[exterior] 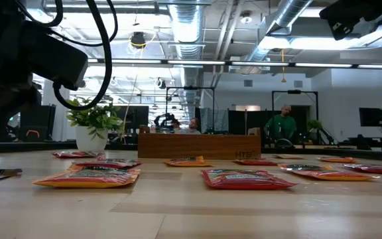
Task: Pick & Place Tea
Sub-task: Put the brown tea bag into the left of the wooden organizer
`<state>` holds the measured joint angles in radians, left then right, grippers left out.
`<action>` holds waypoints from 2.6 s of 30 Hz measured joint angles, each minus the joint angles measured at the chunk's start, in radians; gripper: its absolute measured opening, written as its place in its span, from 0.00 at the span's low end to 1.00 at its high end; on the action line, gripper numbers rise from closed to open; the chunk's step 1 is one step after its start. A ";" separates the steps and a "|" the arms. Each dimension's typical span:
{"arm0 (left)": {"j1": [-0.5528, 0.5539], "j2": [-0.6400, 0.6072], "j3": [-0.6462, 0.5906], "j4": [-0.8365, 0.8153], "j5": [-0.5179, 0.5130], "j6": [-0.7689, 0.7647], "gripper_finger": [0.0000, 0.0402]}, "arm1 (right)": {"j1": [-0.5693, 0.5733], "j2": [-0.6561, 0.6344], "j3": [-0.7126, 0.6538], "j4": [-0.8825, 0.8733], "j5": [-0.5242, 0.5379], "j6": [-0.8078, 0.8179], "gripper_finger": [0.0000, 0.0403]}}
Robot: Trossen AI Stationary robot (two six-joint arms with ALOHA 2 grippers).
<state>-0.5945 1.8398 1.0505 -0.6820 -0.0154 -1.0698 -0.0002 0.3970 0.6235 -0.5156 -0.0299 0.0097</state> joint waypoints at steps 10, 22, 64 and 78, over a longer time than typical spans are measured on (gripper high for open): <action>-0.001 0.013 0.095 -0.178 -0.043 -0.008 0.00 | 0.000 0.000 0.000 0.000 0.000 -0.001 0.00; 0.017 0.008 0.430 -0.669 -0.355 -0.018 0.00 | 0.000 0.000 0.000 0.000 -0.001 -0.001 0.00; 0.561 0.206 0.566 -0.414 -0.790 0.986 0.00 | 0.000 0.000 0.001 -0.001 -0.024 0.025 0.00; 0.560 0.206 0.566 -0.453 -0.770 0.890 0.00 | 0.000 0.000 0.001 0.000 -0.025 0.025 0.00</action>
<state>-0.0349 2.0455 1.6165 -1.1348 -0.7858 -0.1795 -0.0004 0.3971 0.6243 -0.5159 -0.0547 0.0345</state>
